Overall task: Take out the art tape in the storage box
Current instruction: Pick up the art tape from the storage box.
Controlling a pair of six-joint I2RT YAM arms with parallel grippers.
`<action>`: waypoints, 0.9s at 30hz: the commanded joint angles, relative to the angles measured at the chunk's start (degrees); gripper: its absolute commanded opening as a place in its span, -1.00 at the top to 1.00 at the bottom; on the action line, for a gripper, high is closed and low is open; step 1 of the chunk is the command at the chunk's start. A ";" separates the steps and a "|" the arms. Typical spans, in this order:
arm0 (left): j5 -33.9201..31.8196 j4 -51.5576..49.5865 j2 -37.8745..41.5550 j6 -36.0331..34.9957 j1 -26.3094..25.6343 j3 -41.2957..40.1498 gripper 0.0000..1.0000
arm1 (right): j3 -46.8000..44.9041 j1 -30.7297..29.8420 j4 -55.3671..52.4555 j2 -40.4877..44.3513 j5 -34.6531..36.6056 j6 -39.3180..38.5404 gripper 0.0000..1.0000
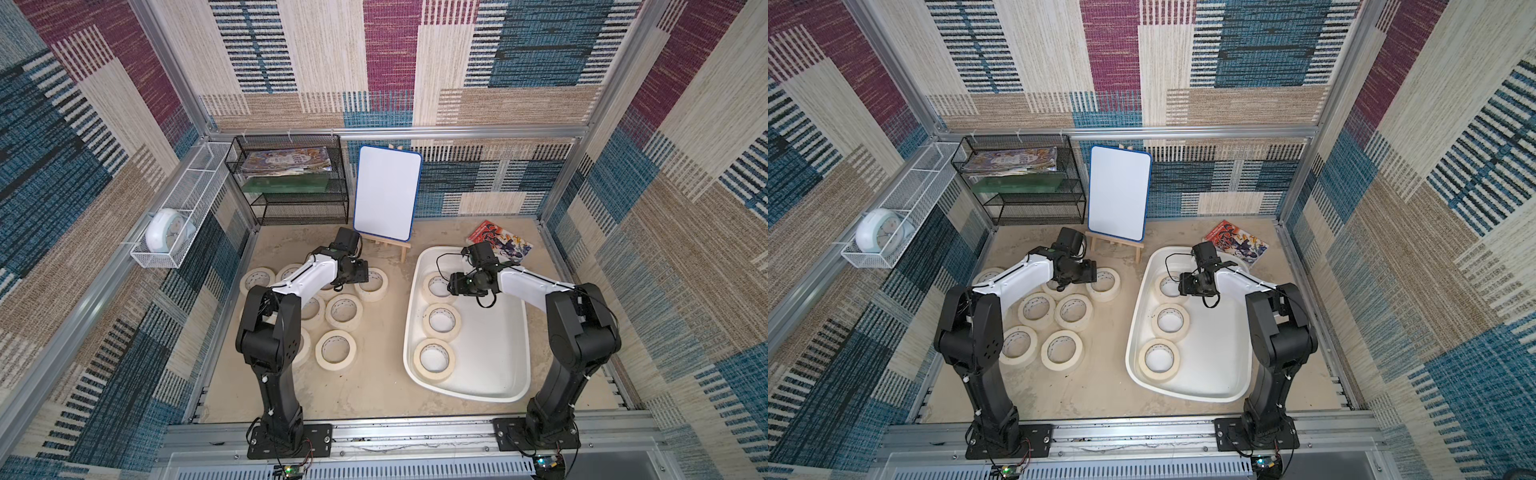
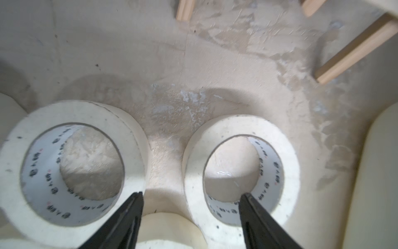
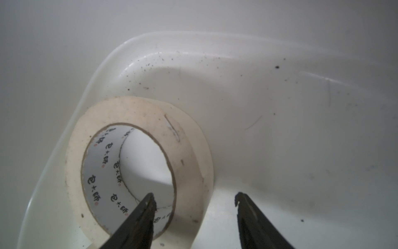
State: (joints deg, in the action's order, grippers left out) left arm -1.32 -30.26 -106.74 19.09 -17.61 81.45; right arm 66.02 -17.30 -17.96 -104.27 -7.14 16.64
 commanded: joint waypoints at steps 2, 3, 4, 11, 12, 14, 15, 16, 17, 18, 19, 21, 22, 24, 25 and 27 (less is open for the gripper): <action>6.23 0.71 5.16 0.80 -0.96 -1.81 -0.52 | 0.16 -0.45 1.19 -1.00 -0.57 0.39 -0.02; 7.57 1.25 6.11 1.16 -1.40 -2.48 -0.52 | 0.03 -0.68 1.17 -1.01 -0.32 0.51 0.07; 8.41 1.68 7.22 1.48 -2.04 -3.18 -0.52 | -0.18 -0.85 1.04 -0.79 0.22 0.56 0.20; 6.64 0.49 11.34 1.63 -9.55 -3.46 -0.54 | -1.06 -2.28 -2.08 5.52 5.56 -0.04 1.00; 6.15 0.30 11.60 1.96 -10.48 -3.15 -0.54 | -0.74 -2.82 -3.40 6.62 6.68 -0.26 1.00; 5.94 0.42 12.09 2.59 -12.62 -2.59 -0.55 | 0.46 -4.94 -6.79 9.34 9.59 -0.38 1.00; 5.98 0.47 12.17 2.71 -13.47 -2.18 -0.56 | 0.89 -6.02 -8.04 10.27 10.30 -0.18 1.00; 5.94 0.51 12.25 3.00 -14.50 -1.72 -0.56 | 1.48 -6.98 -9.52 11.10 10.47 0.13 1.00; 5.98 0.67 12.44 3.27 -15.48 -1.33 -0.56 | 1.86 -8.04 -10.65 11.92 10.71 0.45 1.00; 6.06 0.93 12.50 3.52 -16.20 -1.06 -0.56 | 2.03 -8.85 -11.08 12.59 11.05 0.80 1.00; 6.28 1.29 12.52 3.86 -16.95 -0.87 -0.57 | 2.13 -9.57 -11.39 13.34 11.05 1.22 1.00; 6.84 1.86 12.24 4.10 -18.01 -0.47 -0.56 | 2.55 -10.86 -11.91 14.12 10.63 1.93 1.00; 7.08 1.79 11.81 4.17 -18.29 -0.25 -0.57 | 2.95 -11.53 -12.10 14.42 10.74 2.15 1.00; 7.25 1.78 10.75 4.27 -18.69 -0.13 -0.57 | 4.01 -12.78 -12.53 14.75 11.00 2.40 1.00; 7.39 1.83 10.20 4.29 -18.83 -0.13 -0.57 | 4.56 -13.43 -12.83 14.80 11.09 2.51 1.00; 7.75 2.17 9.19 4.54 -18.96 -0.16 -0.57 | 5.46 -14.68 -13.54 14.96 11.35 2.60 1.00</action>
State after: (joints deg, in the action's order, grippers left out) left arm 5.76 -28.62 -96.66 23.27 -36.29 81.01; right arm 70.39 -30.83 -30.68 -89.80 3.79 18.17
